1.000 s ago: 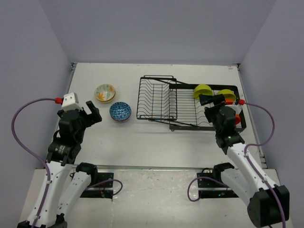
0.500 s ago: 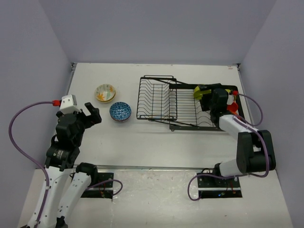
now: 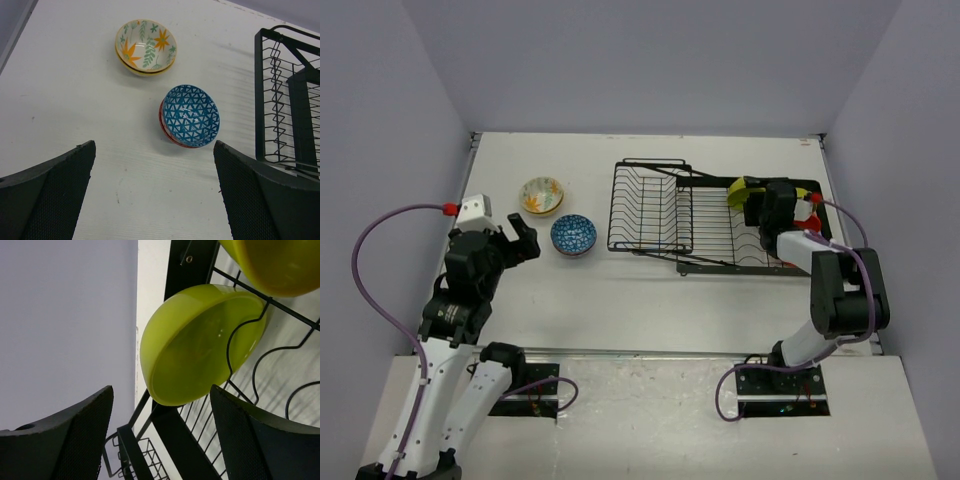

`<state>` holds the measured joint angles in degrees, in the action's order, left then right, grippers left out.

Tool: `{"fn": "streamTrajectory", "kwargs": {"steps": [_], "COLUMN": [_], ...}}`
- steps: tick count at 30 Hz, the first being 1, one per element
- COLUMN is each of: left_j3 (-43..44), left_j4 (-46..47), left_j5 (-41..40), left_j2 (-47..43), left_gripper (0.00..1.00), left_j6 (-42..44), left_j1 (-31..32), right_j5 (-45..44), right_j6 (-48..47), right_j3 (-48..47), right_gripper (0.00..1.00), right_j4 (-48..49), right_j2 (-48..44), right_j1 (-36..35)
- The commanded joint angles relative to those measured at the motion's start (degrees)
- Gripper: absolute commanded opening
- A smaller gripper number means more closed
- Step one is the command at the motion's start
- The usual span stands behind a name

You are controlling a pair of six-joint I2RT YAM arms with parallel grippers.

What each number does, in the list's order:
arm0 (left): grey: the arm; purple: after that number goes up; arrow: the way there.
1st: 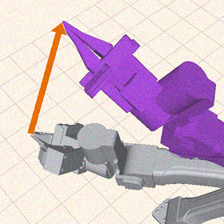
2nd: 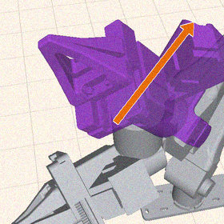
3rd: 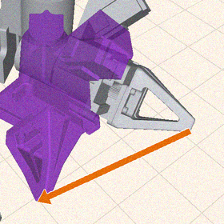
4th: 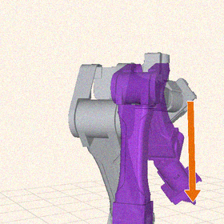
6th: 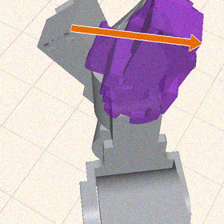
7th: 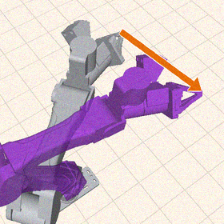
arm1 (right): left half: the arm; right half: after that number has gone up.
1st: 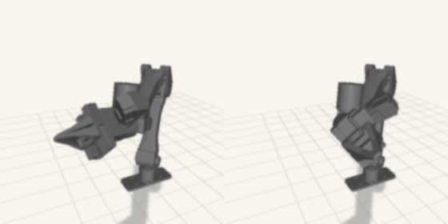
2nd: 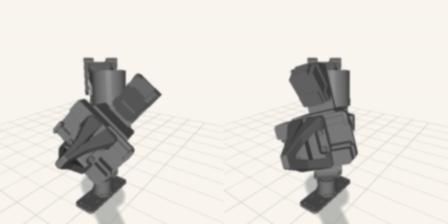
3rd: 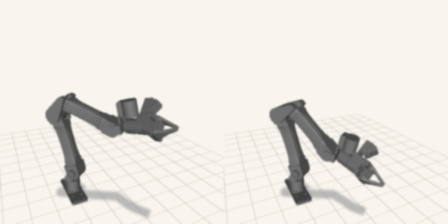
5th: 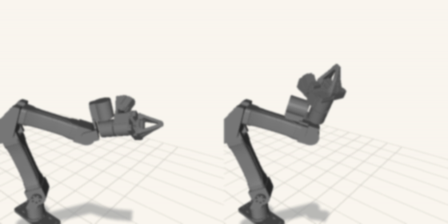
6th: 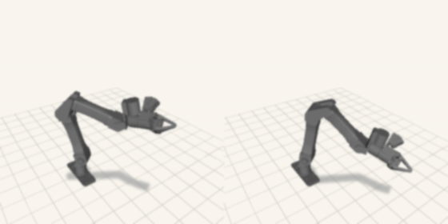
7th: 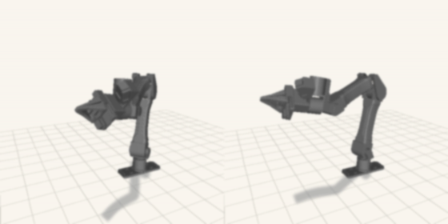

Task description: Unload the bowls from the dish rack

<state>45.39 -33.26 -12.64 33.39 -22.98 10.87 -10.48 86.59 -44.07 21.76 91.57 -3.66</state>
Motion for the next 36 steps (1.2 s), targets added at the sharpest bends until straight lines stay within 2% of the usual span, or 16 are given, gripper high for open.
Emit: {"fn": "streamTrajectory", "kwargs": {"steps": [1, 3, 4, 7, 9, 11, 12, 18, 22, 26, 32, 36], "left_j3": [0.05, -0.03, 0.05, -0.03, -0.03, -0.03, 0.05, -0.04, -0.21, -0.21, -0.21, -0.21], "left_j4": [2.76, 2.85, 2.85, 2.85, 2.85, 2.93, 2.85, 3.11, 3.28, 3.37, 3.37, 3.55], "left_j5": [1.22, 1.13, 1.13, 1.13, 1.39, 1.39, 1.31, 1.66, 2.10, 2.36, 2.45, 2.71], "left_j2": [0.19, 0.01, -0.08, -0.16, -0.25, -0.34, -0.43, -0.78, -0.69, -0.60, -0.78, -0.69], "left_gripper": [1.00, 1.00, 1.00, 1.00, 1.00, 1.00, 1.00, 1.00, 1.00, 1.00, 1.00, 1.00], "left_j6": [1.27, 1.27, 1.27, 1.27, 1.36, 1.36, 1.36, 1.36, 1.45, 1.63, 1.54, 1.71], "left_j1": [-0.50, -0.50, -0.50, -0.50, -0.50, -0.59, -0.59, -0.50, -0.50, -0.50, -0.59, -0.59], "right_j5": [-3.14, -2.88, -2.62, -2.44, -2.53, -2.53, -2.53, -2.88, -2.79, -3.14, -3.23, -2.88], "right_j6": [0.87, 0.52, 0.17, 0.25, 0.51, 0.69, 0.78, 1.66, 2.18, 2.62, 2.54, 1.22], "right_j3": [-3.21, -3.56, -4.08, -3.39, -3.47, -3.30, -2.60, -1.80, -1.19, -0.49, 0.92, 1.71], "right_gripper": [0.78, 0.74, 0.68, 0.60, 0.59, 0.53, 0.47, 0.43, 0.34, 0.20, 0.13, 0.00], "right_j4": [5.22, 6.01, 6.19, 8.73, 9.27, 9.35, 10.40, 12.16, 14.45, 15.50, 17.87, 19.90], "right_j2": [1.85, 2.64, 3.43, 4.14, 4.93, 5.46, 5.64, 6.60, 7.48, 7.83, 7.13, 6.95], "right_j1": [0.23, 0.41, 0.32, 0.41, 0.32, 0.32, 0.32, 0.41, 0.41, 0.32, 0.41, 0.32]}}
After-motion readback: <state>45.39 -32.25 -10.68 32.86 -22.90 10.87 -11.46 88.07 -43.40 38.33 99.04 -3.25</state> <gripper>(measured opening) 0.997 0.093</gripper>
